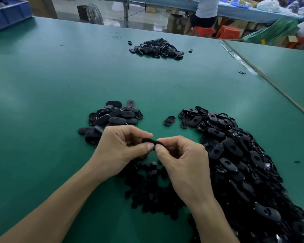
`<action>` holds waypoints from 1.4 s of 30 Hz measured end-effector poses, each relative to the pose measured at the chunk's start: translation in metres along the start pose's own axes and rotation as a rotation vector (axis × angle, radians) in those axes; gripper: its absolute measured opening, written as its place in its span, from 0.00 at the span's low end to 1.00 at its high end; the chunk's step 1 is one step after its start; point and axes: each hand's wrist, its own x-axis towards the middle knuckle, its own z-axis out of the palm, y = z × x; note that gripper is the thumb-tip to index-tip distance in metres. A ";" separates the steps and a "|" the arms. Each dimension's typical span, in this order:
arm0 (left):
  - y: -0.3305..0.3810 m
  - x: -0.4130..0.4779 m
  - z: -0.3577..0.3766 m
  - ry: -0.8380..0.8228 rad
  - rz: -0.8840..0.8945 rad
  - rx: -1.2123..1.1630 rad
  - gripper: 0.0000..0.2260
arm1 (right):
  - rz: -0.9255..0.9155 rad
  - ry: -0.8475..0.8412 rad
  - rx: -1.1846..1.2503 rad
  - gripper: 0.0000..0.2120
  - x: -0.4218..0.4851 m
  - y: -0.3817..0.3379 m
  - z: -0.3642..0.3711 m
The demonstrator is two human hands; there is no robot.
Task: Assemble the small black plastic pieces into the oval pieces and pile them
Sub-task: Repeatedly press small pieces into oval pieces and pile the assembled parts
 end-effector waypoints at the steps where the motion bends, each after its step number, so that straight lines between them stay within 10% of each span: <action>1: 0.000 0.000 0.001 0.008 0.004 0.002 0.06 | -0.004 0.000 -0.009 0.05 0.000 -0.001 -0.001; 16: -0.006 0.000 0.005 0.435 0.333 0.530 0.10 | 0.006 0.045 -0.395 0.14 -0.002 -0.005 0.000; 32: -0.014 0.018 -0.026 0.548 0.054 0.864 0.09 | 0.090 -0.438 -1.017 0.24 0.091 -0.019 0.007; 42: -0.005 0.000 0.007 0.402 0.389 0.640 0.04 | -0.135 -0.134 -0.856 0.16 0.067 -0.013 0.001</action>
